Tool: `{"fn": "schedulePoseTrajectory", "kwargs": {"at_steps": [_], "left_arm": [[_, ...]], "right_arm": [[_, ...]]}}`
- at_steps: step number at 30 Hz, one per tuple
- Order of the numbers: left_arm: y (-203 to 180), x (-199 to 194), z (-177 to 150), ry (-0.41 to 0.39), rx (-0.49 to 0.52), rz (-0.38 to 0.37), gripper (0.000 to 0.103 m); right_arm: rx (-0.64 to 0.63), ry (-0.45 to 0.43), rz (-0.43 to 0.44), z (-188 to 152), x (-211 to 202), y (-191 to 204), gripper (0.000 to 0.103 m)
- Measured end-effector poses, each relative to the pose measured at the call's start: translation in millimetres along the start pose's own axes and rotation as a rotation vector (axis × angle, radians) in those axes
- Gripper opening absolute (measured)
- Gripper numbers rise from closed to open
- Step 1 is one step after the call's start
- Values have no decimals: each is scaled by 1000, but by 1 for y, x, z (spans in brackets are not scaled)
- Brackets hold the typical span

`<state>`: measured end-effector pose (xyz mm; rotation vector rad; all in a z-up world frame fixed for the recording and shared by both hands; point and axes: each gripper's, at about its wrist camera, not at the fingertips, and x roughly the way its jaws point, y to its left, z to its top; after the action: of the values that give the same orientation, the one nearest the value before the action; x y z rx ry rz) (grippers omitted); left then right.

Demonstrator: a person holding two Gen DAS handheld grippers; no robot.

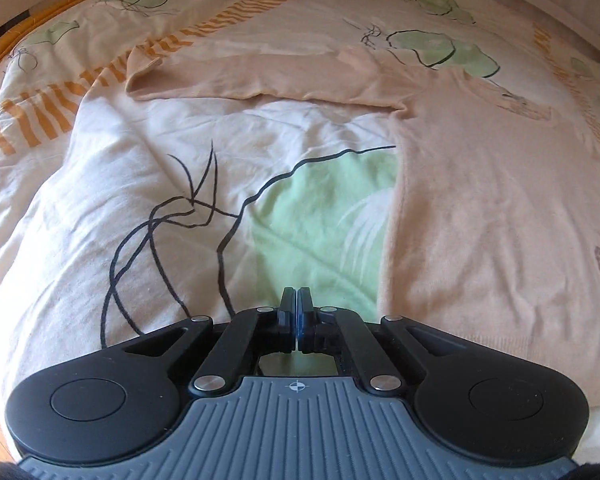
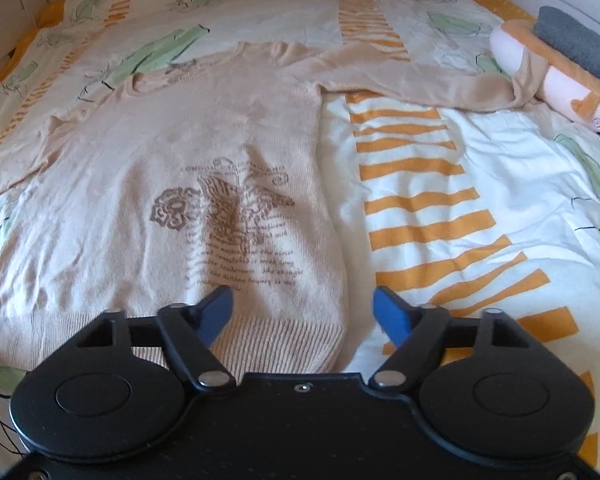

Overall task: Fold small clothes
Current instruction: 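Move the right gripper to the cuff of the sweater sleeve, then close the right gripper on the sleeve cuff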

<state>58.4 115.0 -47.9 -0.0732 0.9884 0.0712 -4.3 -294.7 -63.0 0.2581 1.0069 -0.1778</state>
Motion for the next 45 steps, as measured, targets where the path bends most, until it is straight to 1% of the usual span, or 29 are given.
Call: {"fn": "schedulePoseTrajectory", "kwargs": {"at_steps": [2,3,5,6,7,8,9,10,12,13,16,17,18,19,20,21,22,25,27,30,32,34,37,38,40,42,43,45], "left_arm": [[-8,-4,-1,5,15,-46,2],[-14,-5,-1,3,22,-57,3],[-25,-9,1,-11,47,-74,3],[-31,-11,2,-21,67,-82,3],[-37,-12,4,-30,88,-92,3],[-44,-13,6,-39,111,-105,5],[-49,-14,8,-44,127,-115,6],[-54,-14,10,-48,143,-126,7],[-66,-12,14,-50,173,-144,7],[-71,-10,15,-49,187,-149,7],[-87,1,20,-26,226,-163,8],[-92,5,22,-15,238,-172,8],[-97,9,25,-3,246,-180,9],[-101,12,28,6,251,-187,10],[-105,15,30,9,254,-199,16],[-109,18,33,8,257,-206,25],[-114,21,37,6,262,-209,27],[-128,28,50,-7,274,-224,28],[-136,36,62,-4,265,-245,29],[-141,51,75,10,219,-299,30],[-142,61,81,19,178,-323,30],[-146,69,84,14,173,-299,30],[-155,76,83,-25,218,-234,30],[-158,80,82,-25,234,-221,30],[-161,87,80,1,242,-213,30],[-161,92,76,-7,247,-206,34],[-162,93,74,-22,259,-203,35],[-163,93,69,-60,293,-199,42]], "right_arm": [[35,43,11,1,8,-6,67],[43,59,11,1,11,-8,67],[27,79,11,1,16,-7,66],[9,87,16,1,18,-4,63],[-5,90,28,0,18,-2,46],[-15,90,37,1,17,-1,15],[-26,89,29,1,14,0,16],[-43,88,4,2,13,0,15],[-93,93,-104,5,15,0,15],[-99,102,-116,6,16,-1,15],[-21,99,-37,13,10,-15,16],[-3,79,-32,17,6,-19,20],[10,51,-42,21,0,-23,27],[15,23,-56,25,-5,-27,40],[21,-14,-70,31,-10,-31,58],[28,-57,-82,36,-14,-36,66],[31,-95,-92,41,-17,-41,77],[30,-175,-126,64,-18,-55,78],[46,-225,-136,80,-13,-69,81],[78,-284,-178,104,-4,-98,82],[93,-314,-240,121,5,-119,82],[112,-326,-290,139,15,-140,82],[145,-324,-344,165,33,-170,82],[153,-321,-355,172,39,-178,82],[164,-312,-375,186,51,-190,82],[179,-303,-395,196,63,-200,81],[186,-298,-402,199,67,-203,81],[208,-287,-409,205,77,-212,81]]}}
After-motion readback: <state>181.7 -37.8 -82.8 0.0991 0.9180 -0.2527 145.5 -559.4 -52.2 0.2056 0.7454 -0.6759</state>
